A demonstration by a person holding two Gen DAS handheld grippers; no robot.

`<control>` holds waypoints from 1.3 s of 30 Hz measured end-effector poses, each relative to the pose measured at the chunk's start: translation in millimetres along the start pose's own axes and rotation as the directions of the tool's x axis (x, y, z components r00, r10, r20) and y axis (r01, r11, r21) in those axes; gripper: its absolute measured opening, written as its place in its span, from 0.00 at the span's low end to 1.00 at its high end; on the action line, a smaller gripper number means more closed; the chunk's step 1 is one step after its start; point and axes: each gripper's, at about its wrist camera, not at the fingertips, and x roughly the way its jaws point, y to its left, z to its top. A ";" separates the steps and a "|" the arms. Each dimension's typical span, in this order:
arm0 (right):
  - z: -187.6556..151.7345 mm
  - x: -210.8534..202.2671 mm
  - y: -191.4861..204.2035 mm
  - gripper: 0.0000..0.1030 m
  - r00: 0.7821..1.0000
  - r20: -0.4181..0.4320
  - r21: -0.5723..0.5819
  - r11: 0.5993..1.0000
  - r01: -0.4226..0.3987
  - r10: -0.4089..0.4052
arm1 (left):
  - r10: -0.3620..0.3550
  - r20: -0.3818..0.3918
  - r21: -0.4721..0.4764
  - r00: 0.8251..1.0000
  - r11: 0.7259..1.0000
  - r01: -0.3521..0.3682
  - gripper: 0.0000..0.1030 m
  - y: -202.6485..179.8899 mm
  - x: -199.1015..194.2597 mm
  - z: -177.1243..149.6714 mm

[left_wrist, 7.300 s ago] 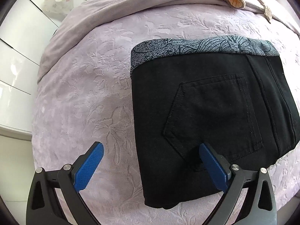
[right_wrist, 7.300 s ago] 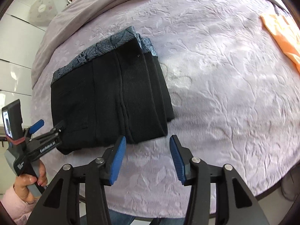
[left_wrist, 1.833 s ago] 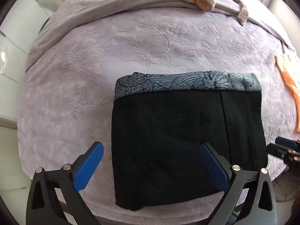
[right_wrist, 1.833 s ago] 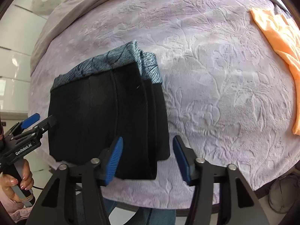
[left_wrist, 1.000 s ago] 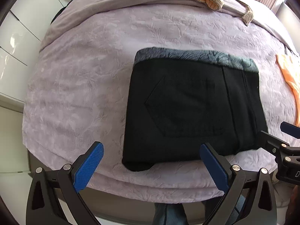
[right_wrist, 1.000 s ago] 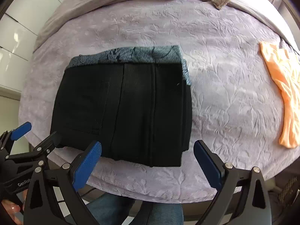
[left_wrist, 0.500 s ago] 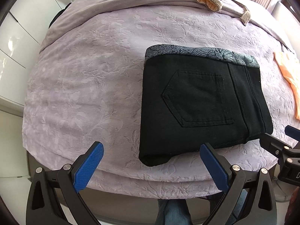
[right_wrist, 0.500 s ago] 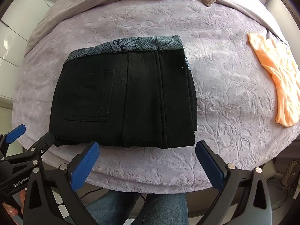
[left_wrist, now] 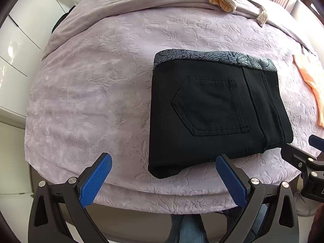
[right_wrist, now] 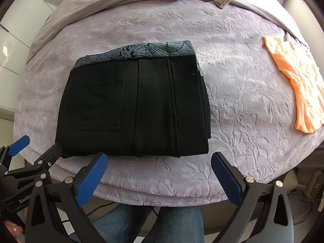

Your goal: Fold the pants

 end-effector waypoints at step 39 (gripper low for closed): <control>0.3 -5.9 4.9 0.99 0.999 0.023 -0.018 0.999 0.042 -0.042 | 0.000 0.003 0.004 1.000 1.000 0.000 1.00 -0.8 -1.6 -1.4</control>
